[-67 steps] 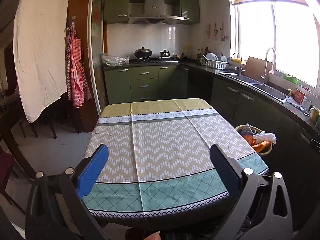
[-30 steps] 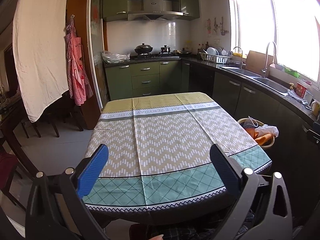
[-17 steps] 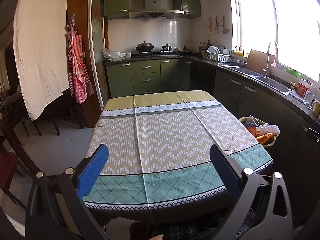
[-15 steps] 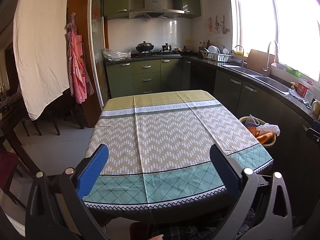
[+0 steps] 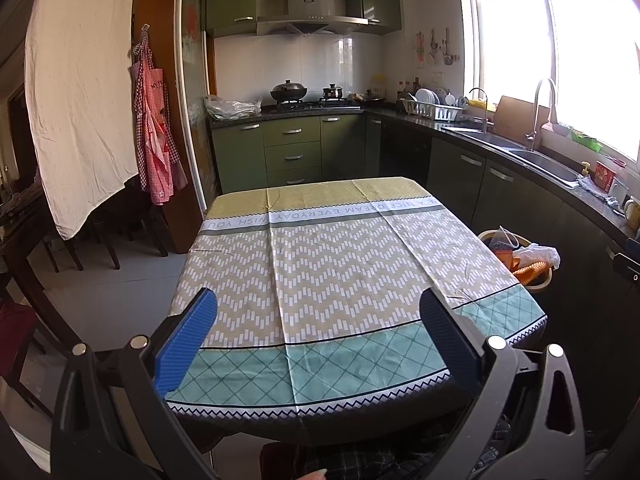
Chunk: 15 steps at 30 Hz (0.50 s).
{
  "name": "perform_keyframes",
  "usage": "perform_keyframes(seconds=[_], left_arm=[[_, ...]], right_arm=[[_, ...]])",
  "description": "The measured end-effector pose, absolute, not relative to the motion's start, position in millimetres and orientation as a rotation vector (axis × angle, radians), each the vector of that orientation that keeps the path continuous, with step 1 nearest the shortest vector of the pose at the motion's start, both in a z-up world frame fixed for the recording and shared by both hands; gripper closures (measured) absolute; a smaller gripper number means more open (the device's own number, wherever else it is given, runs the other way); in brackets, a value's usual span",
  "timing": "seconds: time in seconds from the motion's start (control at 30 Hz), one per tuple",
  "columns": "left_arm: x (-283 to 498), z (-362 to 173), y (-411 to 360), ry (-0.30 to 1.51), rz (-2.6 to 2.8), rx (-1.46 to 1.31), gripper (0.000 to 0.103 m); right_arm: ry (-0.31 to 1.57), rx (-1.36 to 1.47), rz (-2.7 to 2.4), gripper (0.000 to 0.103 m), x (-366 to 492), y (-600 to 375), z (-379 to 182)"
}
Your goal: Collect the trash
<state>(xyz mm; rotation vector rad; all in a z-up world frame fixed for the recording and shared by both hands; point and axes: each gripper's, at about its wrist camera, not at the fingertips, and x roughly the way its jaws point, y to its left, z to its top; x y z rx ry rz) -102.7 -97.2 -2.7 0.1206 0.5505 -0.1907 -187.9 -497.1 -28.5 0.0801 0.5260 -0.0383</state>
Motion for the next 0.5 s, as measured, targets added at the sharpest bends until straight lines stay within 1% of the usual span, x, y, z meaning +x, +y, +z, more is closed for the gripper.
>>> perform_keyframes(seconds=[0.5], left_arm=[[-103.6, -5.6, -98.3, 0.555, -0.189, 0.124, 0.007]], right_arm=[[0.526, 0.079, -0.037, 0.004, -188.0, -496.8, -28.4]])
